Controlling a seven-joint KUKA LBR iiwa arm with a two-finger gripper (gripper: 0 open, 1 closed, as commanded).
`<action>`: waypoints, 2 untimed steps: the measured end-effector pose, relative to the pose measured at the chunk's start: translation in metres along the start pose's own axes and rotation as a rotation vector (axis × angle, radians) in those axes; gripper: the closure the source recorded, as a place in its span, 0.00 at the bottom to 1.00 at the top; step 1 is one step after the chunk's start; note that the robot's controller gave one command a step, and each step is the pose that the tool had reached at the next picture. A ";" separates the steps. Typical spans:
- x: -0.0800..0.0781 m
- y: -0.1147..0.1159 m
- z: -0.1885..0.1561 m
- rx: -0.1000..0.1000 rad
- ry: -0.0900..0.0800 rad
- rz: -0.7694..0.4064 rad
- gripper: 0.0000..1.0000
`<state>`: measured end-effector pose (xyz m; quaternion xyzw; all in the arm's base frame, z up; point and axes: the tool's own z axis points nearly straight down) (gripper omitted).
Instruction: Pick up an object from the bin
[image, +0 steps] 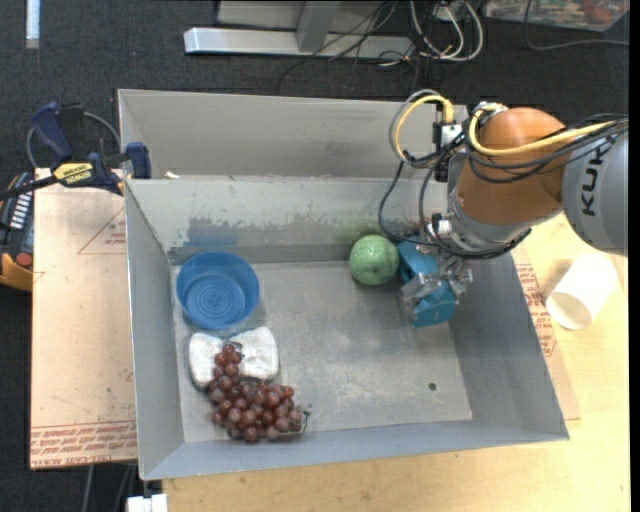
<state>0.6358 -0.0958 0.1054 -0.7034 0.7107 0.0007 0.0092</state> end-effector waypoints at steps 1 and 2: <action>-0.001 0.001 -0.009 -0.004 -0.002 0.002 1.00; -0.002 0.002 -0.014 -0.007 -0.005 0.004 1.00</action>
Offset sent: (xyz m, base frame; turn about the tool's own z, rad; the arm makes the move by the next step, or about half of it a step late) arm -0.0009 0.0006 0.0176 0.0013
